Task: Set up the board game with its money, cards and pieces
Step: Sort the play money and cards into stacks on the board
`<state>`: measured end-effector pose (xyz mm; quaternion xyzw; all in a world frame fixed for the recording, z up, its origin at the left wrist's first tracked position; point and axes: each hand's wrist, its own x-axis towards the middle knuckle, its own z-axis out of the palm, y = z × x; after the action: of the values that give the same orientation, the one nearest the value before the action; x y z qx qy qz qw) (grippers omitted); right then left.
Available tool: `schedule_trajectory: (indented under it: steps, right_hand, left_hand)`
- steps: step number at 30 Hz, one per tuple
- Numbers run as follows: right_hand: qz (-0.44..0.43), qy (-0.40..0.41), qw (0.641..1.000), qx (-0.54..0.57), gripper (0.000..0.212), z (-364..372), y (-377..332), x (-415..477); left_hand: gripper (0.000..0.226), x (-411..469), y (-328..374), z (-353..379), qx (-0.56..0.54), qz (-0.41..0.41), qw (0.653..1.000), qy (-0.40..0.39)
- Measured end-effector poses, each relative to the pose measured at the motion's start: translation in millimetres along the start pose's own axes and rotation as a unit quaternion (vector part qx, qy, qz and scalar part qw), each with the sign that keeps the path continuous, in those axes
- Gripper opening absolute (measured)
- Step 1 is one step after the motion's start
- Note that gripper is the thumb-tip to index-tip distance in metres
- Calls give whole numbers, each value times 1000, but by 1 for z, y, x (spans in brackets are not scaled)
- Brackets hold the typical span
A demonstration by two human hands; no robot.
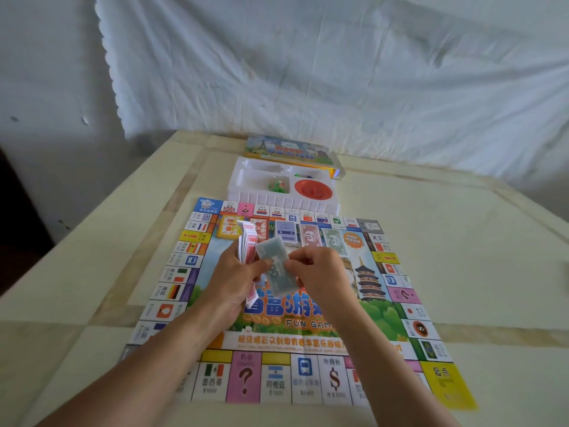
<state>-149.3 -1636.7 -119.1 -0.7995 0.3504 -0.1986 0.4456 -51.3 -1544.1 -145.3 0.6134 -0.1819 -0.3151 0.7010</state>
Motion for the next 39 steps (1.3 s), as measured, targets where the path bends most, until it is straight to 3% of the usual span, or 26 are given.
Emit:
schedule_trajectory:
  steps: [3,6,10,13,18,30,35,39]
  right_hand:
    - [33,-7,999,11,16,-1,5,3]
    - [108,-8,987,117,8,-22,13,12]
    - [157,88,966,187,9,-76,36,43]
    - [218,135,954,155,13,-106,54,66]
    - [265,128,953,74,18,-117,67,89]
    - [232,171,957,-23,23,-99,81,112]
    - [204,180,955,-120,25,-95,78,113]
    - [186,175,950,-180,7,-91,72,111]
  left_hand:
    - [25,-1,0,1,-2,-6,1000,-13]
    - [23,0,-1,0,-35,-31,999,-24]
    - [23,2,-1,-3,-78,-66,994,-31]
    - [23,2,0,-3,-84,-69,993,-38]
    - [20,3,0,-2,-84,-65,993,-48]
    - [19,6,-3,-3,-92,-68,992,-56]
    - [20,6,-2,-3,-91,-66,992,-57]
    - [20,6,-2,-3,-87,-59,993,-57]
